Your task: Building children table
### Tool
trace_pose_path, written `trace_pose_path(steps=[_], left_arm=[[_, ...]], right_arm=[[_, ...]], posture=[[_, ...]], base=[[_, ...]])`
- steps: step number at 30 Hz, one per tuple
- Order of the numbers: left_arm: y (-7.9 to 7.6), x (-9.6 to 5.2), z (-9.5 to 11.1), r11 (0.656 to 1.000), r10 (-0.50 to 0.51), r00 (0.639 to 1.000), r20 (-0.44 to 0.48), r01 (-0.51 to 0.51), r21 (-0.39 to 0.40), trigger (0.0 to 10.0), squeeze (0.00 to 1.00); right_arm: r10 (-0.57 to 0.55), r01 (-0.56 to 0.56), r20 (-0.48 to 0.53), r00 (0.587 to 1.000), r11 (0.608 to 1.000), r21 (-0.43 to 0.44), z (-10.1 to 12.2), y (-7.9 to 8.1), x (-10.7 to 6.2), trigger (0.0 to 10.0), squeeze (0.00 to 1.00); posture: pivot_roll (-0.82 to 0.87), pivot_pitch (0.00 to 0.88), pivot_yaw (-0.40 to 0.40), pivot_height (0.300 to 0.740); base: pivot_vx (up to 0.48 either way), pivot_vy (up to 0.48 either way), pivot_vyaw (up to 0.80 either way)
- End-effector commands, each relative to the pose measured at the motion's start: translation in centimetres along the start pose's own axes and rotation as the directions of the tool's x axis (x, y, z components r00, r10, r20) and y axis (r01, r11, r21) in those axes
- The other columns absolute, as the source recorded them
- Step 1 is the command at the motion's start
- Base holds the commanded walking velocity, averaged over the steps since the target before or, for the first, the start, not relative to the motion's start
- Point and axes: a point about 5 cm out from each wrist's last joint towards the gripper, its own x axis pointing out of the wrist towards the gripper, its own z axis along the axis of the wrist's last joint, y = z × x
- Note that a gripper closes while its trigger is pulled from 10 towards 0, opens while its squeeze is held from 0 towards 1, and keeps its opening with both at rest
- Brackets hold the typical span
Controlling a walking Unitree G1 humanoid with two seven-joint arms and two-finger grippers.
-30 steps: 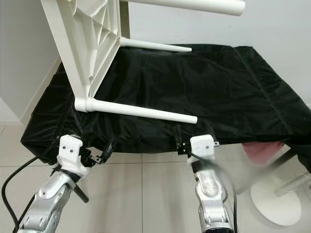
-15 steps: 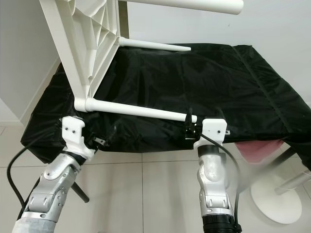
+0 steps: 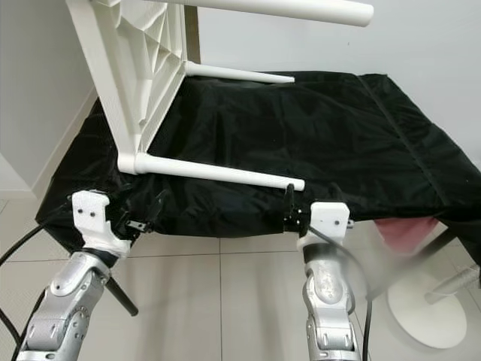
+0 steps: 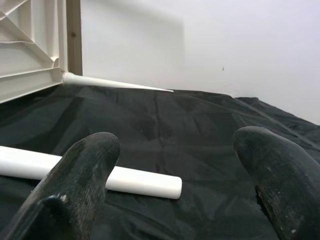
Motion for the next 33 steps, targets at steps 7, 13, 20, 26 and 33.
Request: trace_pose_path(steps=[7,13,20,26,33], left_arm=[[0.3,0.25,0.19,1.0,0.001,1.0,-0.011,-0.001,-0.007,10.0,0.0],[0.15,0.15,0.3,1.0,0.002,1.0,-0.014,-0.002,-0.017,10.0,0.0],[0.13,0.14,0.37,1.0,0.009,1.0,-0.01,-0.009,-0.023,10.0,0.0],[0.17,0.09,0.39,1.0,0.016,1.0,-0.011,-0.016,-0.027,10.0,0.0],[0.06,0.05,0.42,0.999,0.021,1.0,-0.008,-0.021,-0.034,10.0,0.0]], right_arm=[[0.003,-0.003,-0.008,1.0,1.0,-0.007,0.09,0.02,0.38,10.0,0.0],[0.007,-0.007,-0.019,1.0,1.0,-0.017,0.16,0.03,0.08,10.0,0.0],[0.012,-0.013,-0.024,1.0,1.0,-0.022,0.0,0.05,0.06,10.0,0.0],[0.017,-0.017,-0.028,0.999,1.0,-0.024,-0.03,0.05,0.1,10.0,0.0],[0.024,-0.025,-0.032,0.999,0.999,-0.03,-0.03,0.04,0.1,10.0,0.0]], posture=[[-0.02,0.002,0.011,0.74],[-0.02,0.003,0.011,0.74],[-0.01,0.005,0.006,0.74],[-0.01,0.008,0.002,0.74],[-0.01,0.011,-0.003,0.74]], base=[[0.0,0.0,0.0],[0.0,0.0,0.0],[0.0,0.0,0.0],[0.0,0.0,0.0],[0.0,0.0,0.0]])
